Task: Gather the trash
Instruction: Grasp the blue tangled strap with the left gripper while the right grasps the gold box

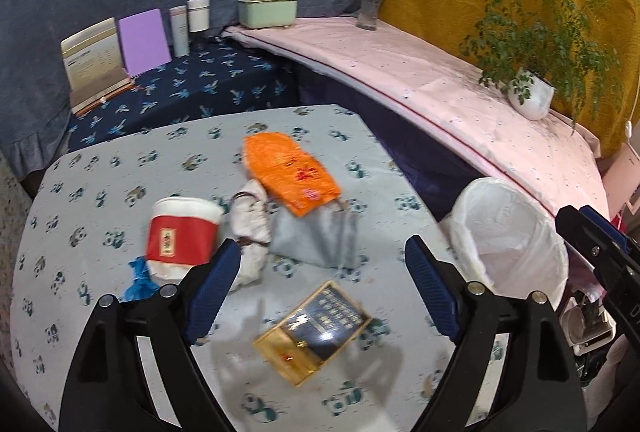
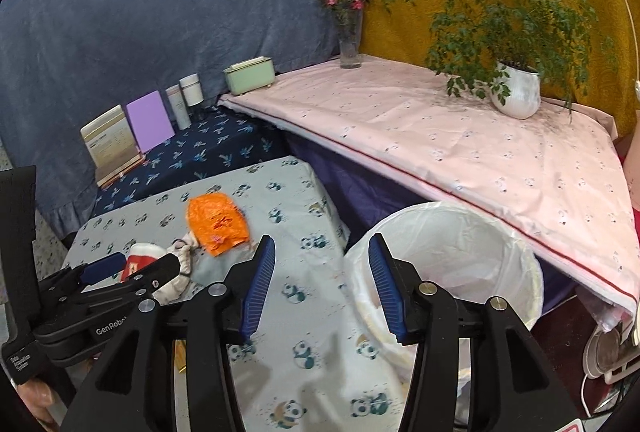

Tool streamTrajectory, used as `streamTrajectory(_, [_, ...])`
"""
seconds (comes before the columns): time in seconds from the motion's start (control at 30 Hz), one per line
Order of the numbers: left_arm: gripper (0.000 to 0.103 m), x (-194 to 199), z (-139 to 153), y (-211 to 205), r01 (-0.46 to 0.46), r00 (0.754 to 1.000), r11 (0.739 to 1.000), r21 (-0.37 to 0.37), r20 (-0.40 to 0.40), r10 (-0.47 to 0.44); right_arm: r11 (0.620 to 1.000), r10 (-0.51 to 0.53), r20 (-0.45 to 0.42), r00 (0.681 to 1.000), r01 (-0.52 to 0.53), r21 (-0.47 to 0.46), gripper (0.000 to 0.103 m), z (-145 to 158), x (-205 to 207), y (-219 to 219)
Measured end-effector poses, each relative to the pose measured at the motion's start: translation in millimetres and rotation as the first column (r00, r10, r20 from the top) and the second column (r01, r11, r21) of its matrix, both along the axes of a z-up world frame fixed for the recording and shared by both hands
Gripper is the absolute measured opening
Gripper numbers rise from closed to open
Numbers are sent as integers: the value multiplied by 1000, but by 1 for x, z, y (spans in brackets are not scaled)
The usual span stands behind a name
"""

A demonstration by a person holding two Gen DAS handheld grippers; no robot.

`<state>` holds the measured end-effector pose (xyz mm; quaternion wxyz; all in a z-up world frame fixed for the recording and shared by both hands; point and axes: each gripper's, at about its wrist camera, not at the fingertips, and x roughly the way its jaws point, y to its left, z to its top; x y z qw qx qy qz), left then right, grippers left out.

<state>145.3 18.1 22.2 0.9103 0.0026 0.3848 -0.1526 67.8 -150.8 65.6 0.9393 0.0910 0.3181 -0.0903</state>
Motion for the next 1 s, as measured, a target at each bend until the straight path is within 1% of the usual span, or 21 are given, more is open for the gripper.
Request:
streamTrajectory(0.23, [81, 0, -21, 42, -67, 998, 997, 49, -20, 68, 998, 67, -53, 996, -66, 15, 48, -22, 4, 36])
streamTrajectory(0.33, [84, 2, -33, 60, -89, 995, 993, 79, -34, 91, 995, 98, -84, 992, -96, 20, 48, -34, 7, 51])
streamTrajectory(0.47, [84, 7, -50, 86, -119, 989, 989, 91, -72, 126, 991, 131, -125, 983, -128, 31, 48, -52, 8, 69])
streamTrajectory(0.57, [84, 11, -62, 103, -135, 986, 985, 108, -84, 144, 988, 152, -154, 976, -148, 41, 48, -66, 9, 82])
streamTrajectory(0.67, [83, 17, -73, 115, -145, 982, 982, 118, -106, 157, 986, 164, -183, 969, -160, 35, 48, -79, 10, 93])
streamTrajectory(0.73, [83, 21, -81, 122, -146, 979, 981, 125, -121, 162, 985, 169, -205, 964, -163, 50, 48, -89, 12, 98])
streamTrajectory(0.77, [82, 23, -84, 124, -145, 979, 981, 128, -127, 161, 985, 172, -213, 962, -163, 60, 48, -92, 13, 99])
streamTrajectory(0.87, [75, 30, -93, 129, -131, 977, 983, 132, -148, 151, 983, 176, -238, 955, -160, 86, 48, -104, 17, 104])
streamTrajectory(0.93, [74, 34, -98, 130, -122, 977, 984, 132, -158, 142, 983, 180, -252, 951, -161, 93, 48, -110, 20, 108])
streamTrajectory(0.97, [72, 37, -101, 131, -118, 977, 984, 134, -163, 139, 983, 180, -257, 949, -162, 92, 48, -112, 22, 109])
streamTrajectory(1.0, [67, 40, -103, 131, -111, 976, 985, 131, -170, 133, 983, 180, -261, 948, -161, 92, 48, -114, 23, 110])
